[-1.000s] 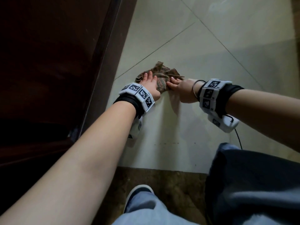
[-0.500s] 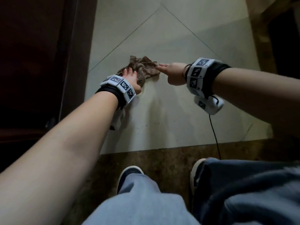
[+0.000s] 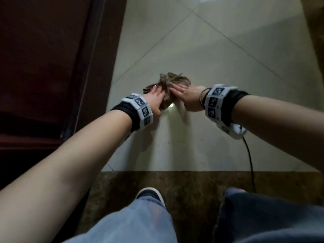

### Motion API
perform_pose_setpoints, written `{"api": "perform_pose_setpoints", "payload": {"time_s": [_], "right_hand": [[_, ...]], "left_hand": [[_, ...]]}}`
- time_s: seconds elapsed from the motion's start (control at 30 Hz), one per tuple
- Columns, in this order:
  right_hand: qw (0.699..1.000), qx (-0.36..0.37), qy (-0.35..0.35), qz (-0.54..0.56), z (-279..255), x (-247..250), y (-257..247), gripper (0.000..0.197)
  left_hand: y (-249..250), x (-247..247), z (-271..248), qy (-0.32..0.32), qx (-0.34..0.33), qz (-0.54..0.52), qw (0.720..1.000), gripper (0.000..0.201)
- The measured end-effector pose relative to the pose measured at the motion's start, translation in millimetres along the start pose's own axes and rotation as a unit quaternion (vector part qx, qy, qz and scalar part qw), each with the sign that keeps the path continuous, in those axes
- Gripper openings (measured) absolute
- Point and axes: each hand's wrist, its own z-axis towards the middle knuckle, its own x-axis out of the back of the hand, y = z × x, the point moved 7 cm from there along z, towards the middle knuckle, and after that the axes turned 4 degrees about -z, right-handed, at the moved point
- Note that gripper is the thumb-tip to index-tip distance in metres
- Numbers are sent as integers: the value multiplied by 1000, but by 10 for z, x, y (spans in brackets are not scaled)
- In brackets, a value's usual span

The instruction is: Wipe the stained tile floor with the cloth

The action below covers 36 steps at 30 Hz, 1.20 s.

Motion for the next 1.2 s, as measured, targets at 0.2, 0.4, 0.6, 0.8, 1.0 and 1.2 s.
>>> {"api": "perform_pose_setpoints", "payload": {"time_s": [0.2,0.4,0.6,0.8,1.0,1.2], "right_hand": [[993,44,-12,-106,-75,-143,-163,69],[978,93,-30,-187,-372,-260,-256,69],[962,131,-51,-236,-550,-439,-432,72],[935,182,-68,-296,-829,-763,-712,75],[917,228,-57,-322,-973,-844,-817,75],[892,282,-67,-348,-1183,-975,-931,65]], "left_hand": [[17,-199,-177,-16,-4,31,999,91],[139,-344,-385,-43,-16,98,994,95],[228,-539,-538,-57,-45,166,983,92],[336,-775,-721,-97,-99,262,955,89],[416,-894,-797,-123,-126,337,925,95],[567,-1019,-911,-140,-191,391,889,96]]}}
